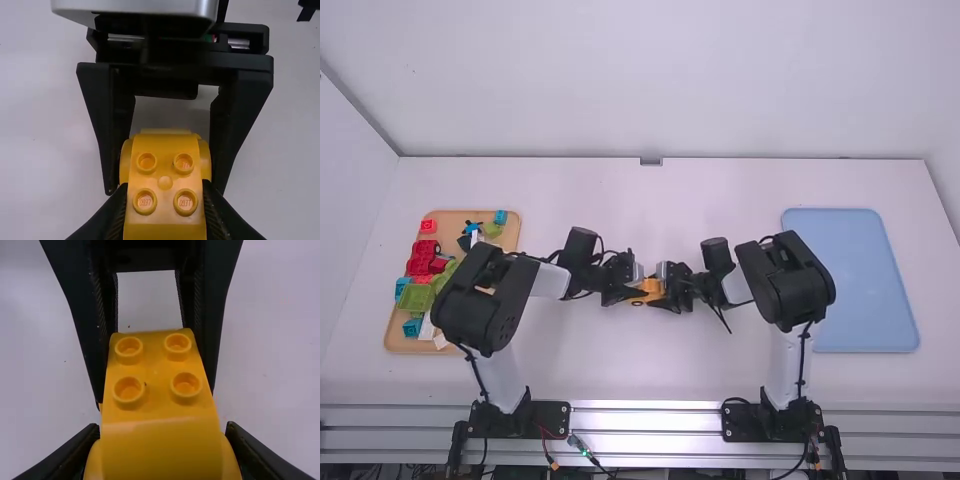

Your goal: Assemble lego blocks to make yellow taxi

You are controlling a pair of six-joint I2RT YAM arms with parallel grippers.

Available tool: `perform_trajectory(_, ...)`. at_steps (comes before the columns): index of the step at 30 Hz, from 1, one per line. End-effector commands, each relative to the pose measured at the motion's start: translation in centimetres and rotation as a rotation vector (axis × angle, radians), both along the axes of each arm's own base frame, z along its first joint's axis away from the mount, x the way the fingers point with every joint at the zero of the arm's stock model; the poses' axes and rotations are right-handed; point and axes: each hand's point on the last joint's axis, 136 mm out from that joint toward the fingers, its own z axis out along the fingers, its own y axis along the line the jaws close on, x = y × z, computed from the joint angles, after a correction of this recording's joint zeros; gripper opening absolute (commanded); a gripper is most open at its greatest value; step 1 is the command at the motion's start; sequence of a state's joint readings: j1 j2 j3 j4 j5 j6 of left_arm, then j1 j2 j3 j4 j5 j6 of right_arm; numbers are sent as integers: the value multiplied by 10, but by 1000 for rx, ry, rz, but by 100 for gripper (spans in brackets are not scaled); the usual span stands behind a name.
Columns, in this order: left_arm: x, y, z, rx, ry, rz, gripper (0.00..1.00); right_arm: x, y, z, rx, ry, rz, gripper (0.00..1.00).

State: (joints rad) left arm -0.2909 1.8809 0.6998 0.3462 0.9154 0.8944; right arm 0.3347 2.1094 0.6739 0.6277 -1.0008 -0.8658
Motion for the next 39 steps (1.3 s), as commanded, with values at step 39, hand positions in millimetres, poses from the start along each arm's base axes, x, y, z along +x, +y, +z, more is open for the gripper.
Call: perform_trajectory(39,-7,1,-22,82,122,39,54,-2,0,-9,-34,21,-16,46)
